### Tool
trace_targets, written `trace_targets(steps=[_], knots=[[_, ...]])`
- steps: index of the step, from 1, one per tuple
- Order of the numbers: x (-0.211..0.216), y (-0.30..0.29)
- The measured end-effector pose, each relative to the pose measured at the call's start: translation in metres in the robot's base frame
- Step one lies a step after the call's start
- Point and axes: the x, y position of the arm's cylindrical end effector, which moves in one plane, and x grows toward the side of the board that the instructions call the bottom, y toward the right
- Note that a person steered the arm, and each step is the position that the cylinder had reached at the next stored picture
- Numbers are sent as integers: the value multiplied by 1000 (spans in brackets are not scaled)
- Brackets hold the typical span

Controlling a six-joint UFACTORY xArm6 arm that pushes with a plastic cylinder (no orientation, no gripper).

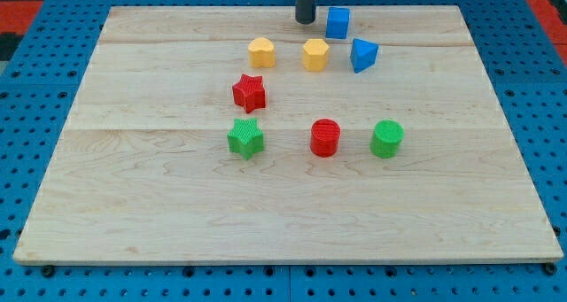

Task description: Place the blue cube in between the blue triangle and green circle vertically

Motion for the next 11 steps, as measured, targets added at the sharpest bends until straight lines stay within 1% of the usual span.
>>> trace_targets(steps=[3, 4, 5, 7, 9, 10, 11], knots=[[-5, 57], [-5, 53], [-4, 22], [5, 50], [27, 57], [31, 60], [29, 80]])
